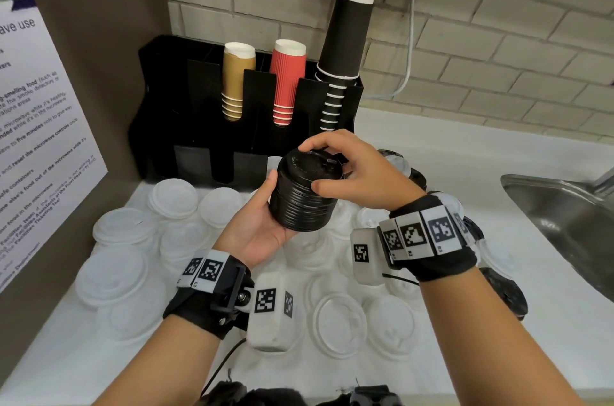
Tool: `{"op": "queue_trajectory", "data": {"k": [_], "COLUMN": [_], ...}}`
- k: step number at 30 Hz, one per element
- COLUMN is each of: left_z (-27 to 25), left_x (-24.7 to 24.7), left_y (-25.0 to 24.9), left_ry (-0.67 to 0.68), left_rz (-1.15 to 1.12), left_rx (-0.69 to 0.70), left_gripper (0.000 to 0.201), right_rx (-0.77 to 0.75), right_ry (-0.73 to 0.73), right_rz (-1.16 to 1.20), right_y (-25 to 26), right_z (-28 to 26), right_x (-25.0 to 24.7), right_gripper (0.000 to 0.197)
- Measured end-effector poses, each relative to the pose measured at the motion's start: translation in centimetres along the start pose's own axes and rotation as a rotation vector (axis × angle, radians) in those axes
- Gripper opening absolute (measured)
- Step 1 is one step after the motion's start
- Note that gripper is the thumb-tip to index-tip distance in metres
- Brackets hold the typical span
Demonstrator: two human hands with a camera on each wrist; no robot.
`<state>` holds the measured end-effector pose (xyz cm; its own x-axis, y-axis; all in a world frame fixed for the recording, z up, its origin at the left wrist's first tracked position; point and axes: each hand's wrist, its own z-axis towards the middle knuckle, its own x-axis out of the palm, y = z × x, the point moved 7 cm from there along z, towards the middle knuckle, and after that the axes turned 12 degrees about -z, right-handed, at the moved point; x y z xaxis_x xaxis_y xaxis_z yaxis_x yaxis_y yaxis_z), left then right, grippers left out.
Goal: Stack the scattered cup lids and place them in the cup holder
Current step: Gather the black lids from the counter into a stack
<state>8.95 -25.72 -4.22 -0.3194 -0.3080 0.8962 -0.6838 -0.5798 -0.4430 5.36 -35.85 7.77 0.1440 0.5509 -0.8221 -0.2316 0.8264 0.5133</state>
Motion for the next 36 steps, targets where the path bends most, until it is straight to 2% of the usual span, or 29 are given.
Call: {"op": "queue_trajectory", "data": {"k": [3,8,13,16,18,19,21,23,25,26,28,29,31,33,36], "left_z": [0.1,0.1,-0.1,0.1,0.4,0.6,0.8,1.0,1.0,1.0,0.9,0.9,0.9,0.9,1.0], "left_x": [-0.2,0.0,0.8,0.9,1.0,1.1,1.3,1.3,1.6,1.7,1.5,1.4,1.3,1.3,1.6], "left_y": [0.1,0.3,0.3,0.0,-0.2,-0.3,-0.4,-0.5,-0.7,-0.7,-0.8,-0.7,-0.6,-0.5,-0.3], "left_ry": [-0.01,0.001,0.034,0.049,0.052,0.054,0.051,0.037,0.049,0.056,0.053,0.051,0.052,0.054,0.061], "left_rz": [-0.025,-0.04,-0.013,-0.042,-0.051,-0.053,-0.075,-0.081,-0.071,-0.067,-0.056,-0.051,-0.044,-0.031,-0.014], "left_rx": [0.001,0.003,0.016,0.016,0.014,0.012,0.013,0.029,0.042,0.046,0.047,0.046,0.044,0.037,0.019], "left_gripper": [0.047,0.044,0.044,0.041,0.036,0.034,0.038,0.046,0.046,0.044,0.046,0.049,0.055,0.054,0.042], "right_rx": [0.033,0.054,0.048,0.176,0.337,0.429,0.59,0.701,0.772,0.799,0.831,0.828,0.779,0.747,0.775], "right_ry": [-0.008,-0.046,-0.017,-0.202,-0.23,-0.158,0.094,0.376,0.58,0.614,0.601,0.6,0.61,0.589,0.55], "right_rz": [-0.006,0.021,-0.005,0.099,0.066,-0.023,-0.321,-0.606,-0.782,-0.814,-0.816,-0.831,-0.943,-0.974,-0.89], "right_y": [-0.4,-0.5,-0.6,-2.7,-5.6,-7.2,-10.5,-13.2,-14.7,-15.4,-16.8,-17.3,-17.7,-17.9,-18.3], "right_z": [-0.3,-0.9,-1.7,-2.5,-3.4,-3.8,-4.7,-5.6,-6.8,-7.2,-7.8,-8.1,-8.5,-8.6,-8.6], "right_x": [-0.1,-0.4,-0.9,-4.1,-5.7,-5.9,-5.4,-4.2,-3.2,-3.0,-2.8,-2.6,-1.9,-0.9,0.0], "right_gripper": [0.044,0.025,0.024,0.014,0.009,0.01,0.017,0.025,0.022,0.026,0.053,0.068,0.083,0.084,0.074]}}
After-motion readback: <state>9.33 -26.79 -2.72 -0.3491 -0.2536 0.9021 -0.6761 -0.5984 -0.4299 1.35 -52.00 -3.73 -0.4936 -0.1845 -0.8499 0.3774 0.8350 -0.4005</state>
